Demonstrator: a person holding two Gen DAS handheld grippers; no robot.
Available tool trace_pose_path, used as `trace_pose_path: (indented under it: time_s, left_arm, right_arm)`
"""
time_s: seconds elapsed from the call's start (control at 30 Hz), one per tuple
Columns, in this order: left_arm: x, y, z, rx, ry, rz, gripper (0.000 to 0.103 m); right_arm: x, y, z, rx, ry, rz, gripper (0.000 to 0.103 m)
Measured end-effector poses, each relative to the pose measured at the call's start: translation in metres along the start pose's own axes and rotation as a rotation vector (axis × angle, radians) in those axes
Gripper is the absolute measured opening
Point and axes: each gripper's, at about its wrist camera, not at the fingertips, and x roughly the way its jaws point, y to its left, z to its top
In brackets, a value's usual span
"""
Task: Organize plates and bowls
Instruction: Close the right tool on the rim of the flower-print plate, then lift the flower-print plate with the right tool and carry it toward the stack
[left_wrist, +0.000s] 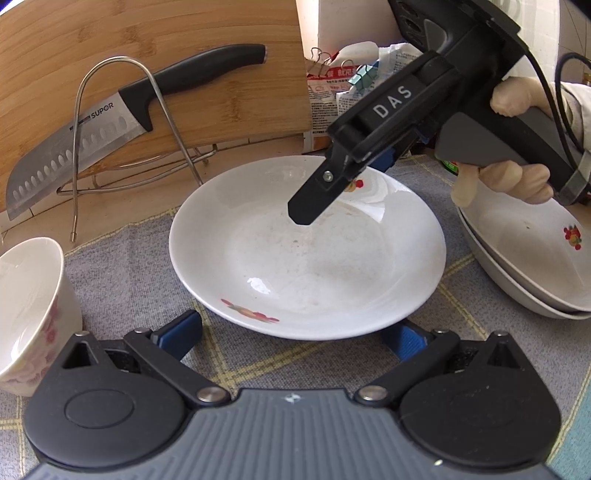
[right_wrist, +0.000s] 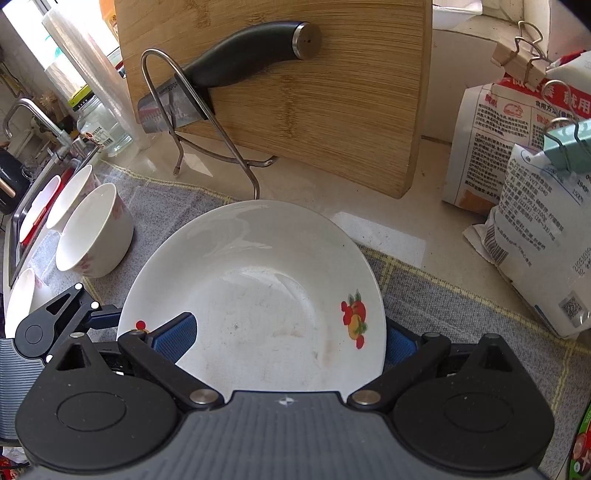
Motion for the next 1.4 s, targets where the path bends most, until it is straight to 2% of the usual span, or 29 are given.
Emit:
trace_pose_path:
  time_s: [0.73, 1.4]
  left_arm:
    - [-0.001, 0.003, -0.005, 0.043, -0.033, -0.04, 0.103]
    - [0.002, 0.003, -0.002, 0.068, -0.033, -0.067, 0.101]
  right_arm:
    - [0.008, -0.002, 0.013, -0.033, -0.002, 0.067, 0.103]
    - [0.007, -0.004, 0.013, -0.041, 0.003, 0.085, 0.102]
